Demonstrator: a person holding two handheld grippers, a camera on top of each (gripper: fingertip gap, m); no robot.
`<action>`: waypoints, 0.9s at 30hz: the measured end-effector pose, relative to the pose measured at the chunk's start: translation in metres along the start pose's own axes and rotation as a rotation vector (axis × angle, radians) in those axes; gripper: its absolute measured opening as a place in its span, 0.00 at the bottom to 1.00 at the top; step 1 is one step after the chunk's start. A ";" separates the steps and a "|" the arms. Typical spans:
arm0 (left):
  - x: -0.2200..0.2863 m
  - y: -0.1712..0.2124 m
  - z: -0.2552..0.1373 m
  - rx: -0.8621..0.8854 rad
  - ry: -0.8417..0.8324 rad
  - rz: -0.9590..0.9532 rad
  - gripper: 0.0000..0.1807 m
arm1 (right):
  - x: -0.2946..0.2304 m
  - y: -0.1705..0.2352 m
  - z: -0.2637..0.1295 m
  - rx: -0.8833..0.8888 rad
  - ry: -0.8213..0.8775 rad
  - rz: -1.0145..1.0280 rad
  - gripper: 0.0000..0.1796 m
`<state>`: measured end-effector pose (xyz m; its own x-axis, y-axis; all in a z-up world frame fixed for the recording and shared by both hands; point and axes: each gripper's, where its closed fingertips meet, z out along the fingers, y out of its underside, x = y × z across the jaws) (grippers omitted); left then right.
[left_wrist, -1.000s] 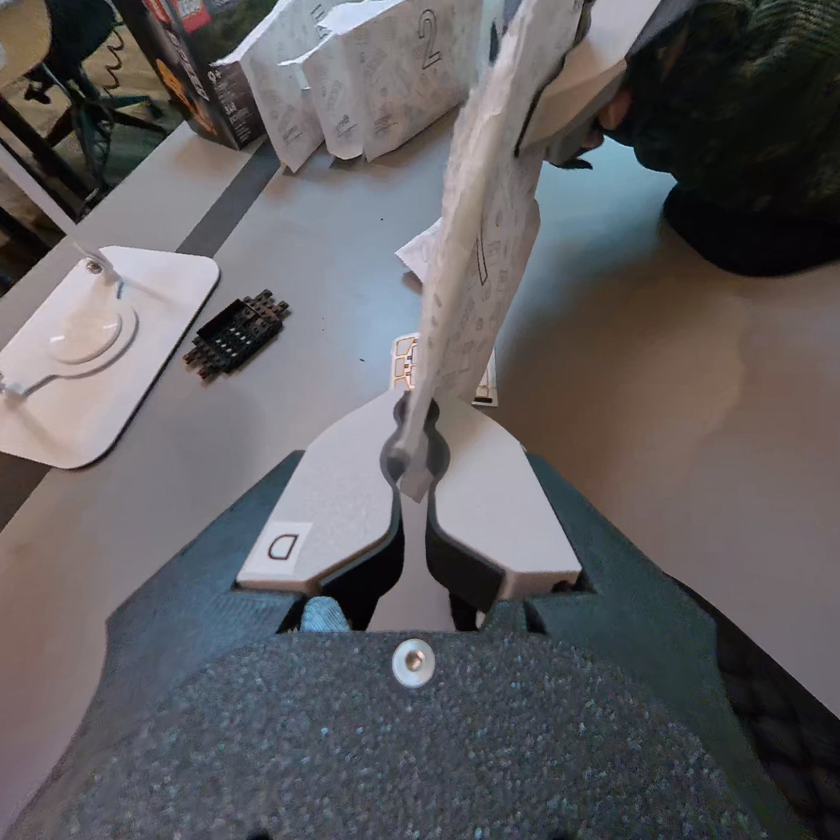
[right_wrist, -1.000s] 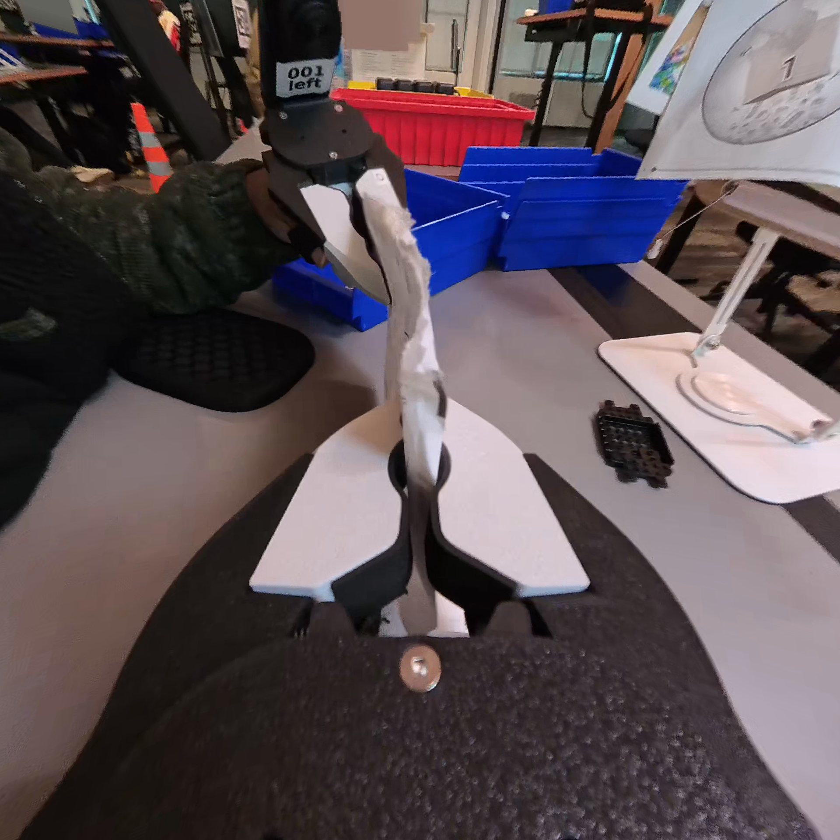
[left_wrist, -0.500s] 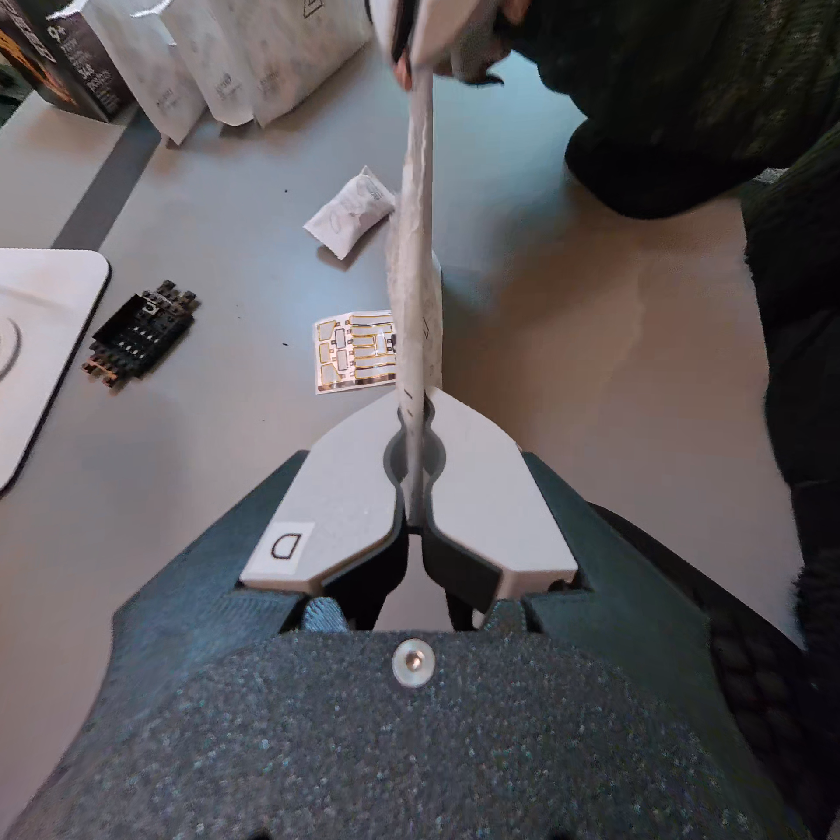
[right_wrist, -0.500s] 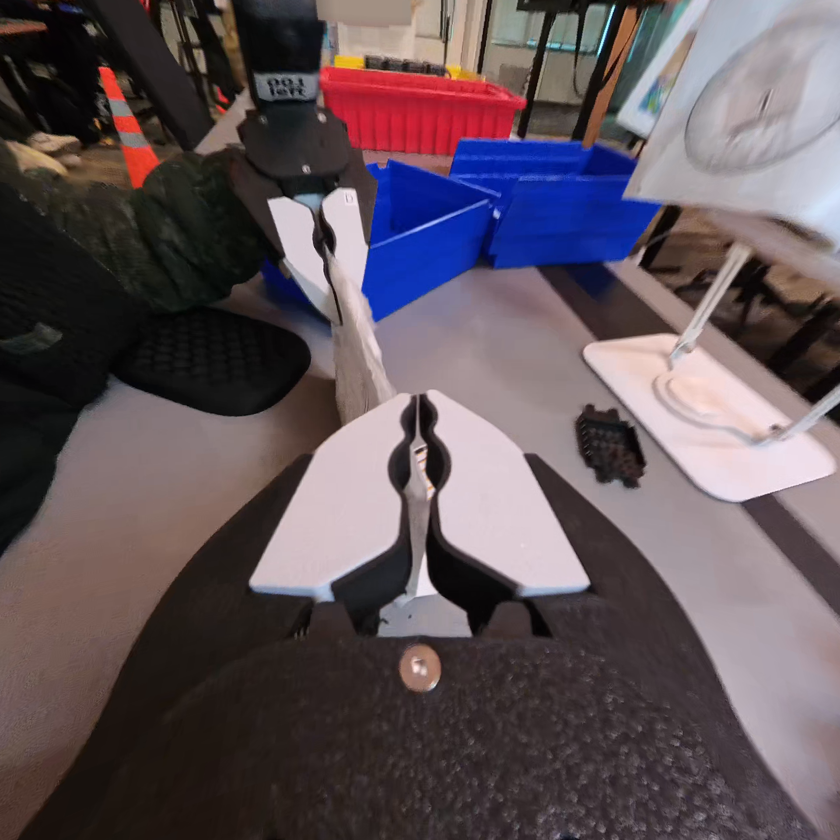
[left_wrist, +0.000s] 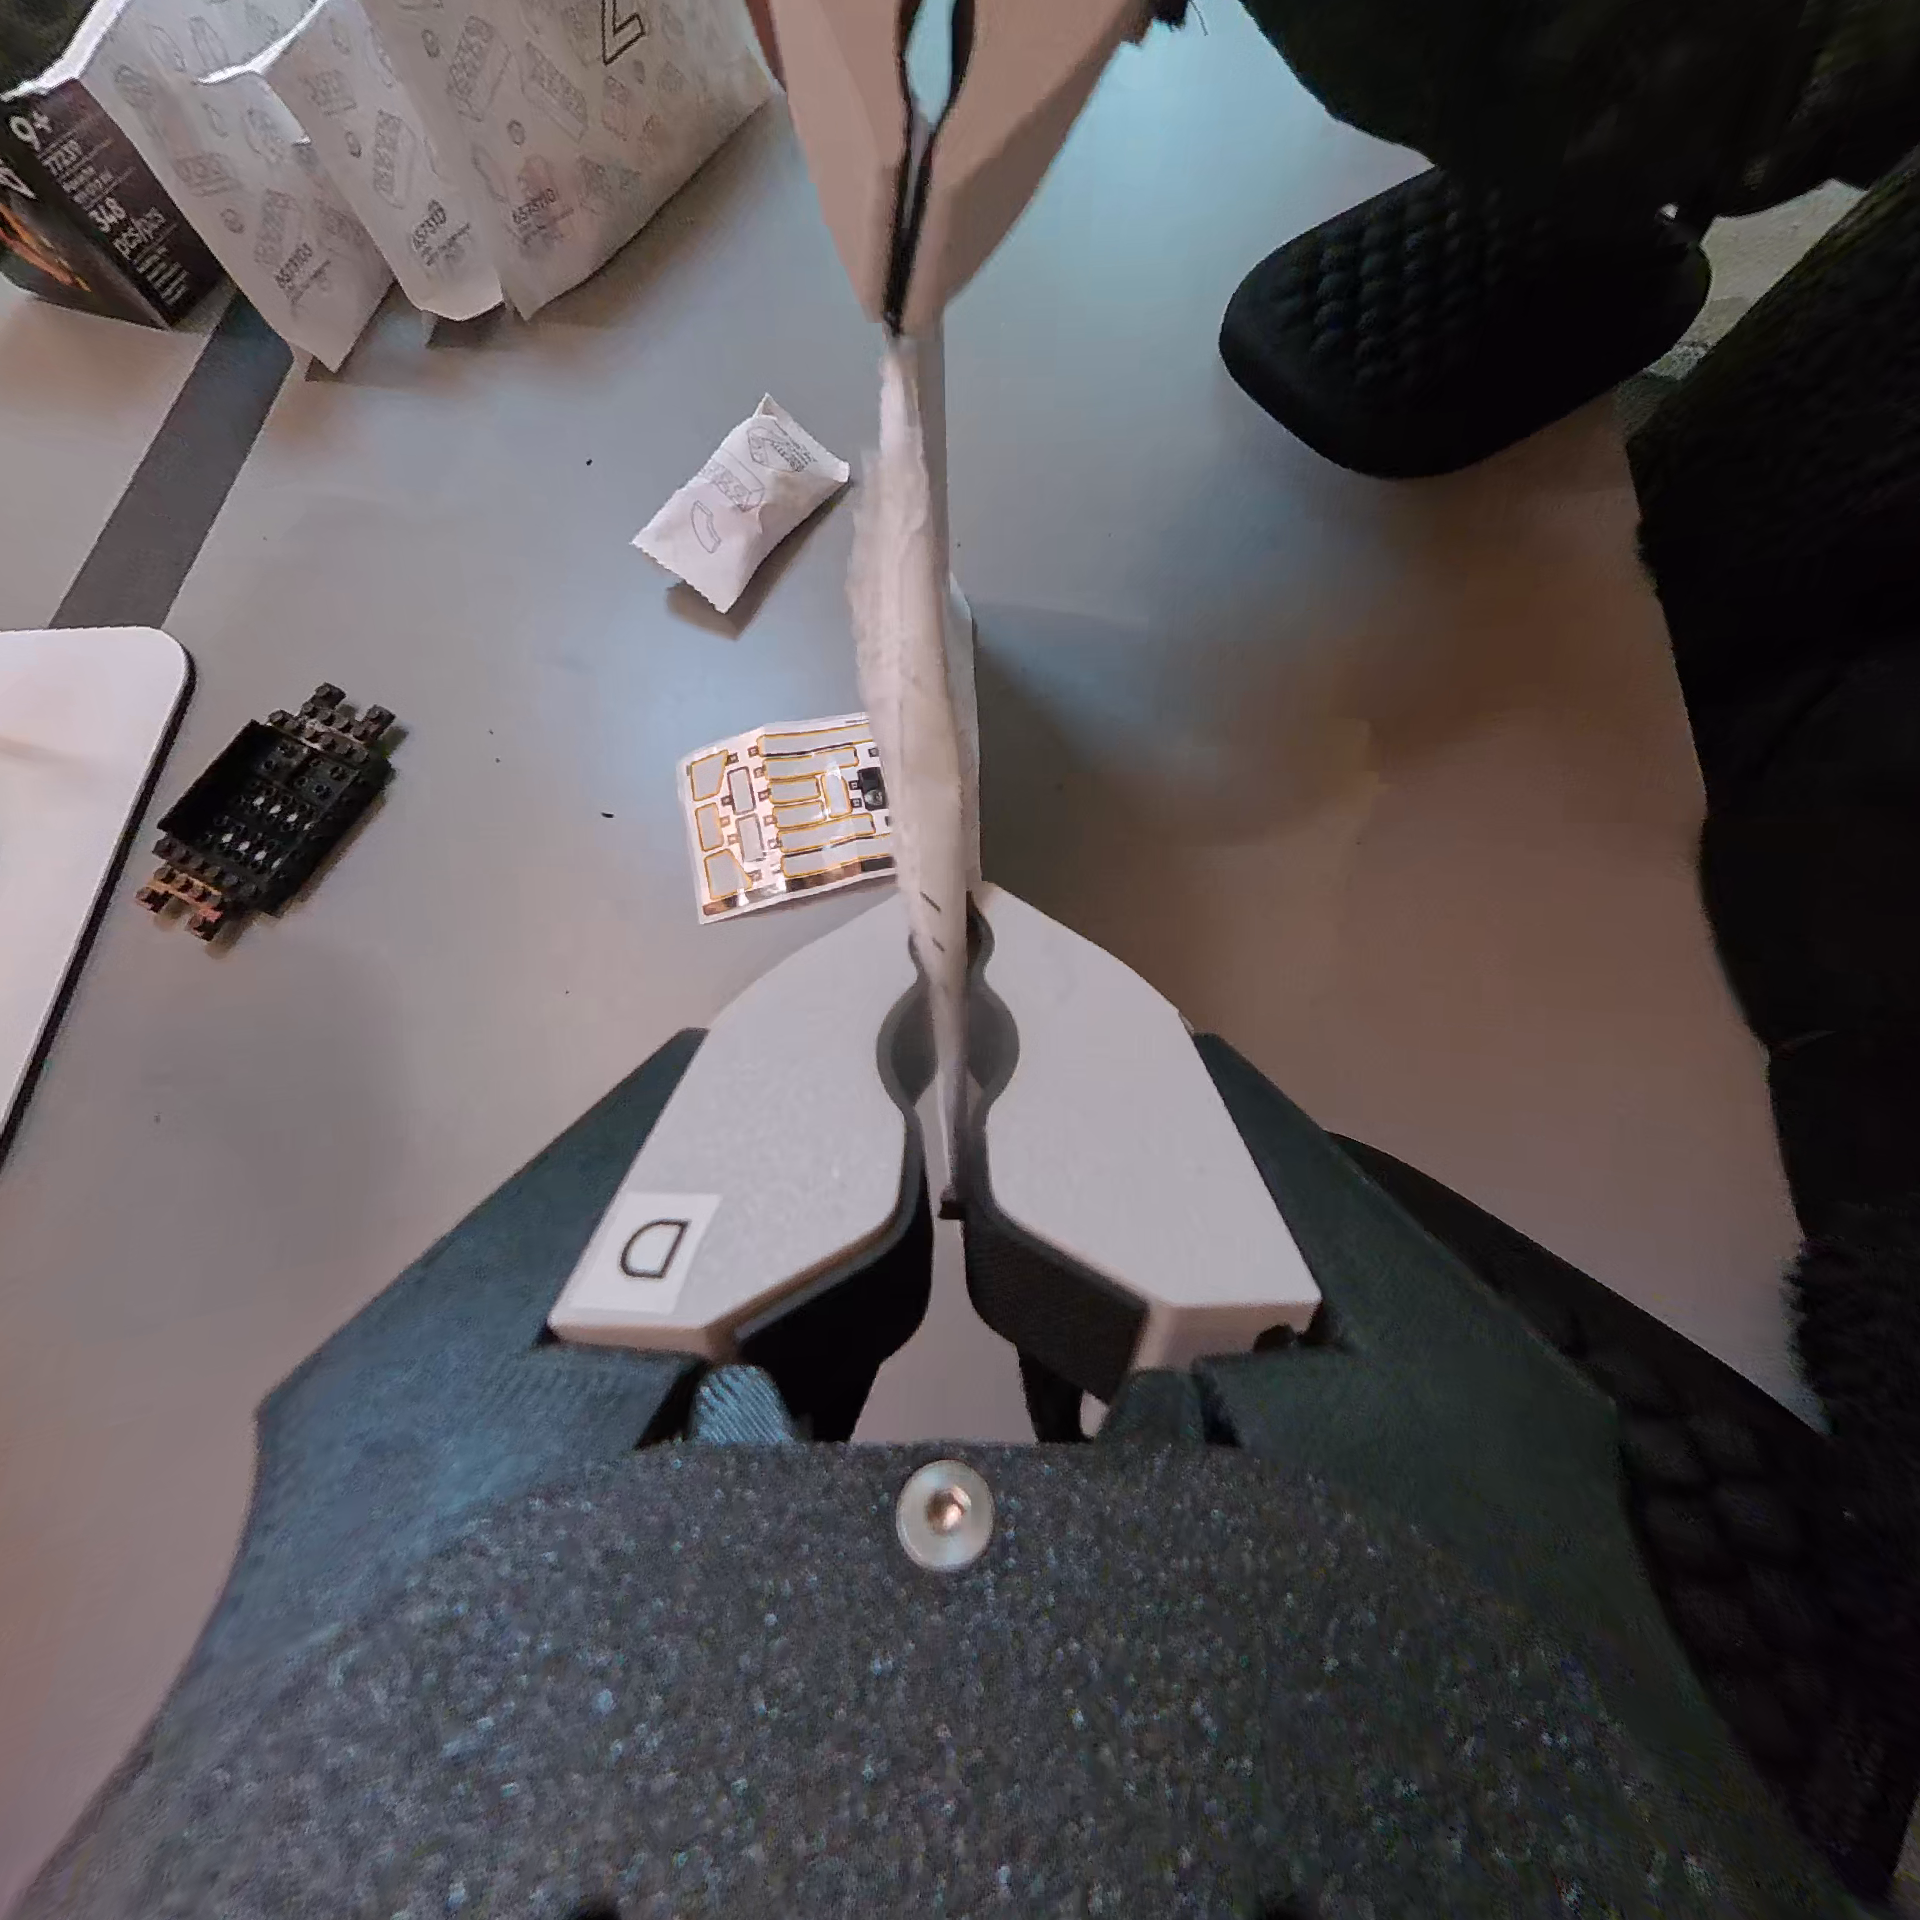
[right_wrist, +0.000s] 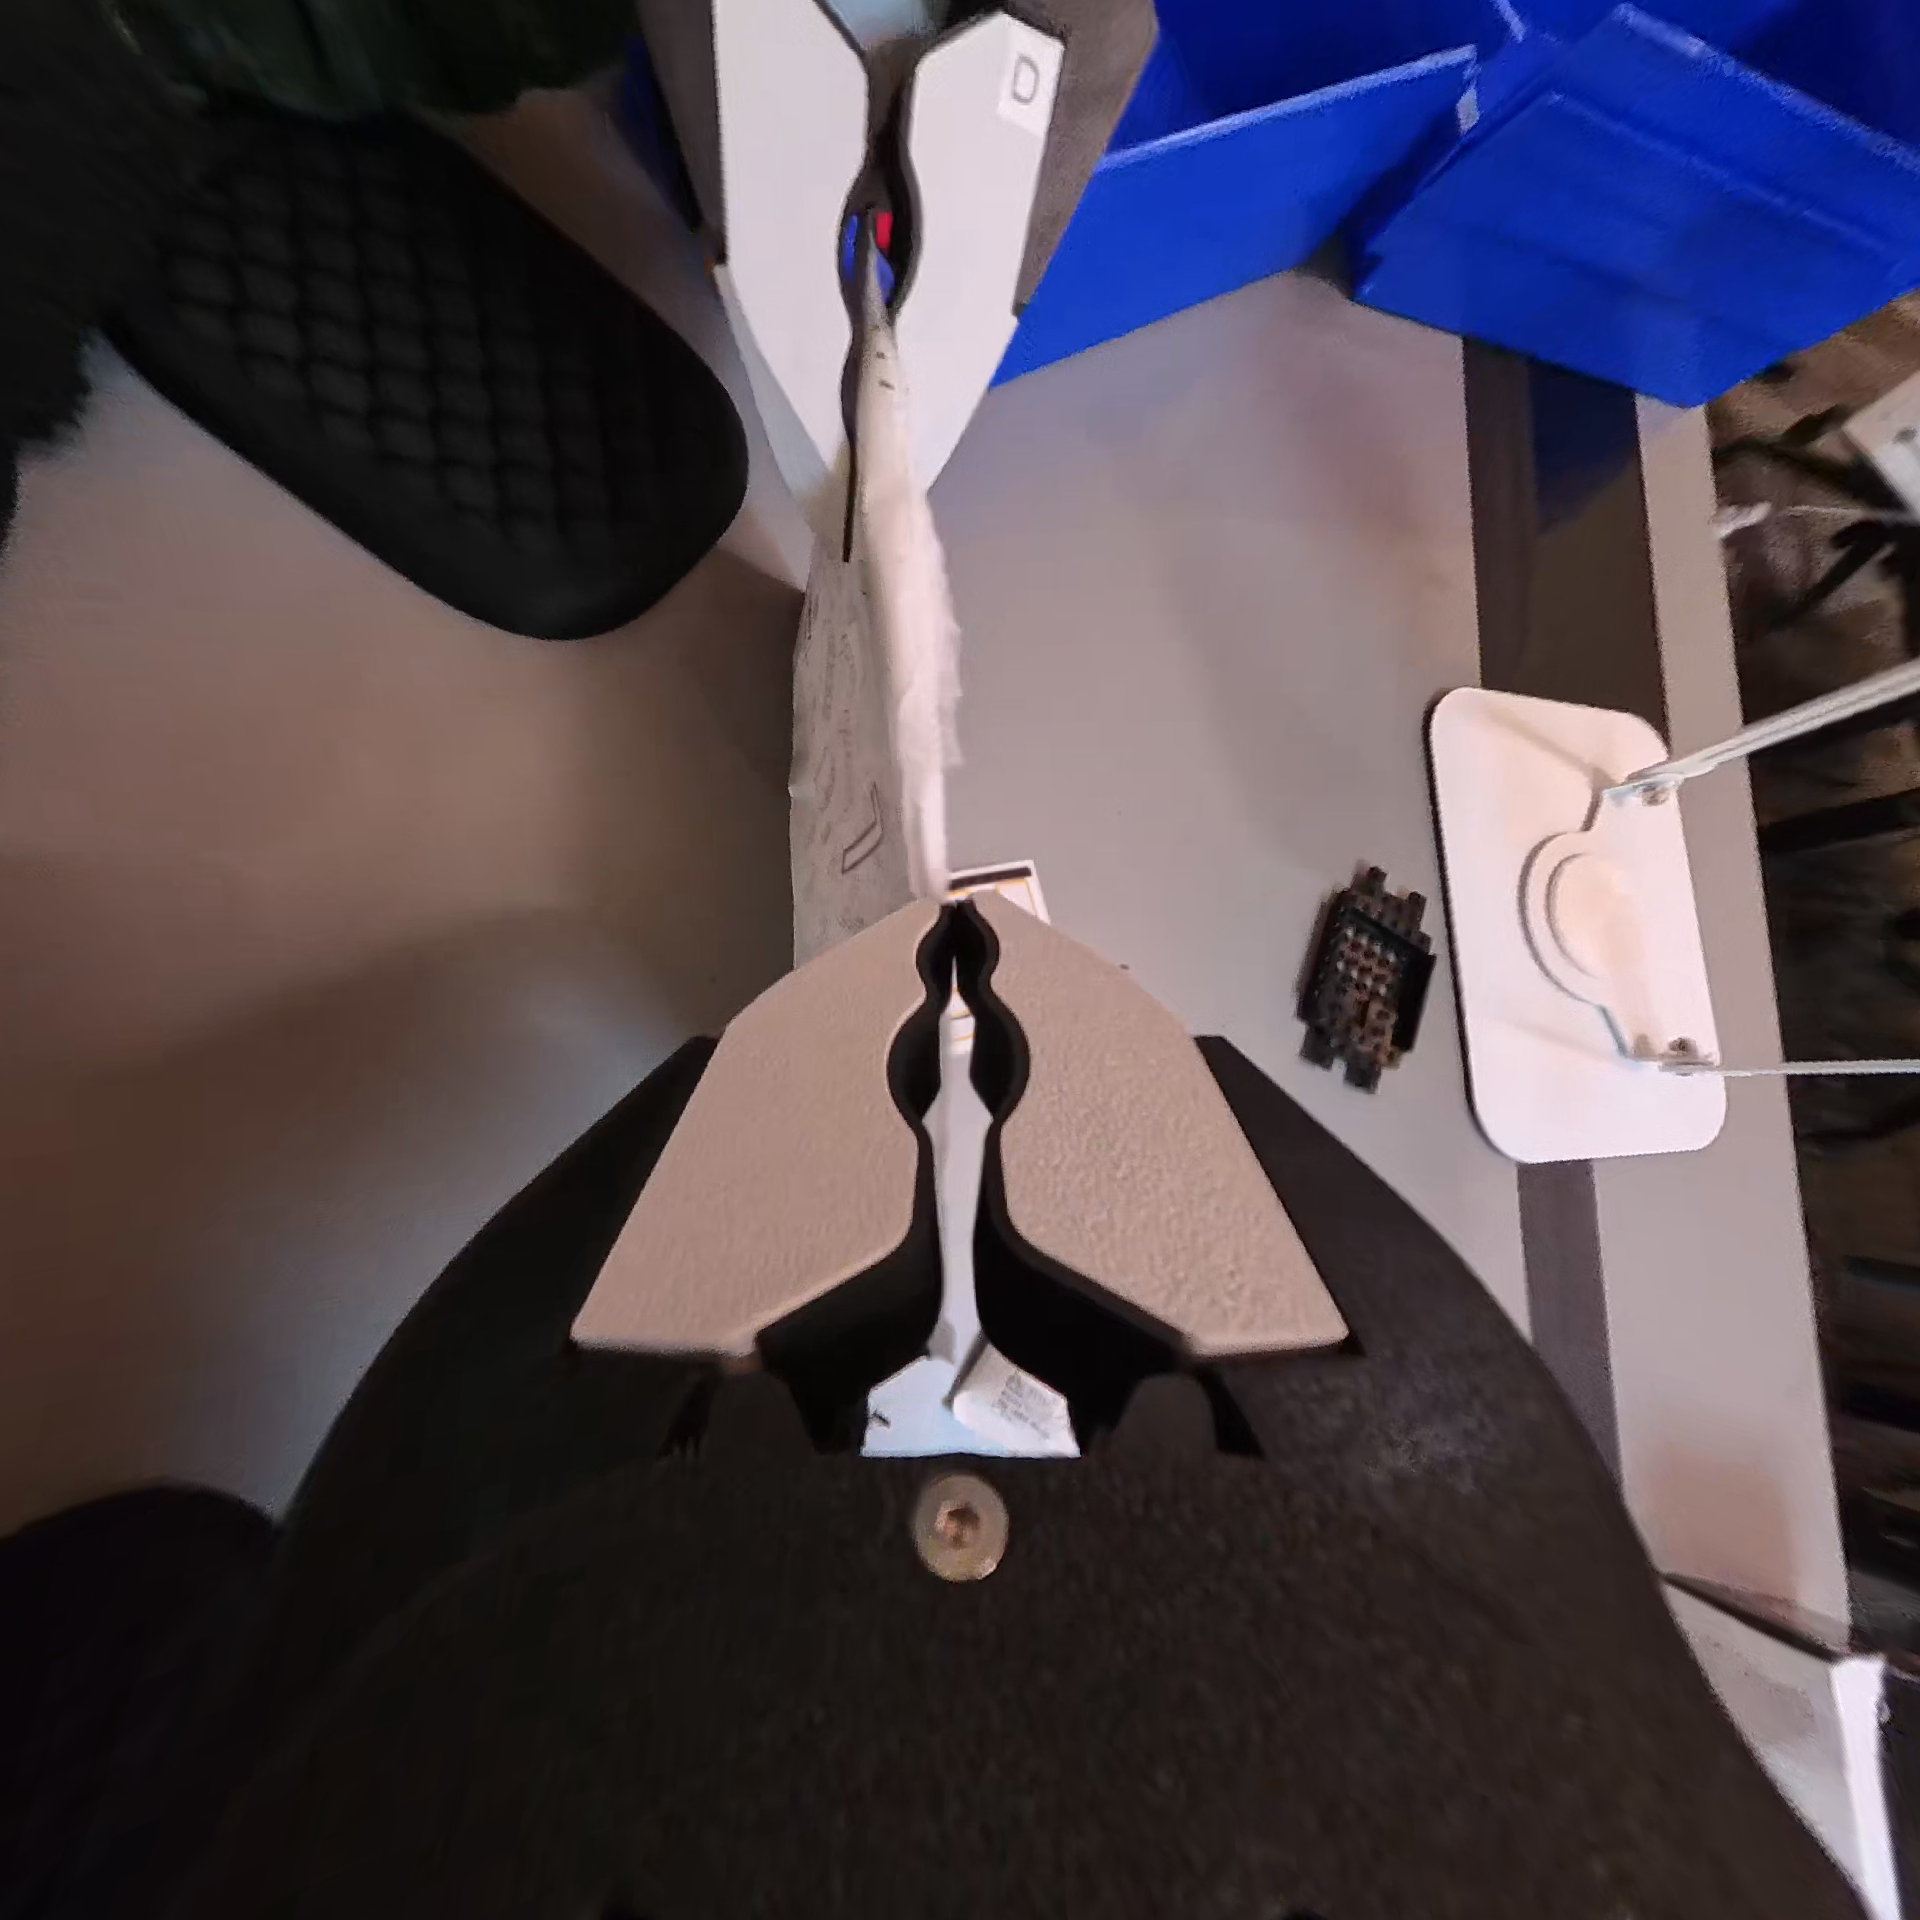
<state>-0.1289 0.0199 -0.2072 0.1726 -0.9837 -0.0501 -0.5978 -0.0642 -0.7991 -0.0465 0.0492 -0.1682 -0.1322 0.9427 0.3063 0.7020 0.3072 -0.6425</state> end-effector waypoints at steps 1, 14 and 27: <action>0.001 0.000 0.000 0.000 0.003 0.003 0.00 | 0.002 0.003 0.000 -0.027 -0.010 0.008 0.00; 0.004 -0.003 0.003 0.016 0.036 -0.031 0.00 | -0.016 -0.015 -0.005 0.009 -0.062 -0.108 0.00; 0.009 -0.002 0.006 0.019 0.066 -0.031 0.00 | -0.005 -0.002 0.015 -0.133 -0.035 -0.186 0.00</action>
<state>-0.1216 0.0126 -0.2094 0.1388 -0.9902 0.0138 -0.5778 -0.0923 -0.8109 -0.0576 0.0460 -0.1791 -0.2904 0.8760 0.3851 0.7493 0.4585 -0.4779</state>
